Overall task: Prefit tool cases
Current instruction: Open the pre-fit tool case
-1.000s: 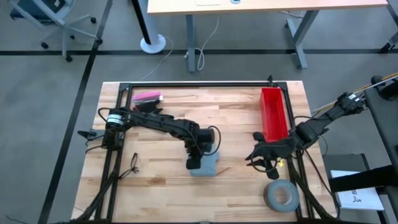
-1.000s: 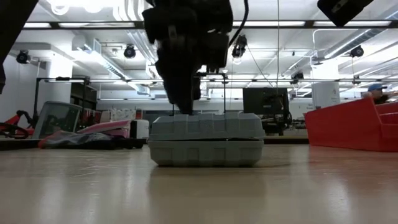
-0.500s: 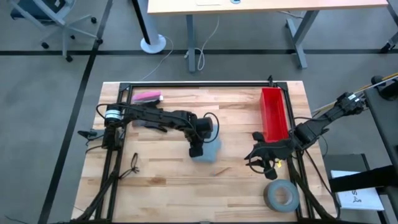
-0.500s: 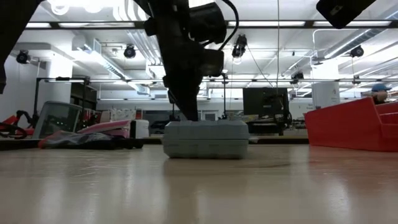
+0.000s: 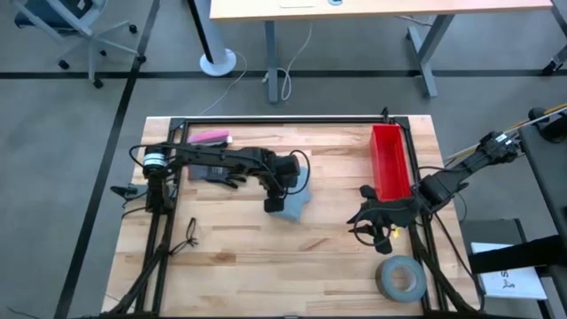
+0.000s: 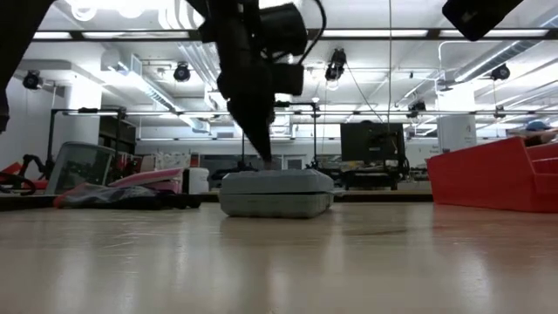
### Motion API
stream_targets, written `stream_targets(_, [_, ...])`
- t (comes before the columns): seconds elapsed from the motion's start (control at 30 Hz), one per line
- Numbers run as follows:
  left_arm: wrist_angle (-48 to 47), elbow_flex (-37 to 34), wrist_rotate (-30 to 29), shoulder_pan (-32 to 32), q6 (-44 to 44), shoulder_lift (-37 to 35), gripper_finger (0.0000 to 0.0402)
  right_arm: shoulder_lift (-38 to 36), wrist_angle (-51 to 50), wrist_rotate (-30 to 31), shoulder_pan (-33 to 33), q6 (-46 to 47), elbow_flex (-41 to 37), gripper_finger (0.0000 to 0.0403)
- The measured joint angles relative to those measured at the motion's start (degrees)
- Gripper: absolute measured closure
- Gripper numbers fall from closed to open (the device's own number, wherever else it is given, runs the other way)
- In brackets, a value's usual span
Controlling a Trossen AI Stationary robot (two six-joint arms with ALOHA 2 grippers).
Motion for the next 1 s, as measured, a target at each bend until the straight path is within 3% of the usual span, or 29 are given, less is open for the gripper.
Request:
stream_targets(0.3, [-0.54, 8.39, -1.03, -0.22, 3.81, 1.65, 0.0350, 0.27, 0.66, 4.33, 2.32, 0.50, -0.02, 0.0313])
stream_targets(0.57, [0.00, 10.77, -1.07, -0.24, 4.96, 6.05, 0.0318, -1.25, 0.81, 8.55, 4.16, 1.33, 0.00, 0.0312])
stream_targets(0.8, [6.10, 10.68, -9.50, -0.08, 5.38, 8.87, 0.0325, 0.09, 0.77, 8.85, 4.25, 1.59, 0.00, 0.0316])
stream_targets(1.0, [5.49, 10.58, -18.50, 1.19, 5.63, 9.11, 0.0326, 0.05, 1.02, 8.89, 4.25, 1.59, 0.00, 0.0309])
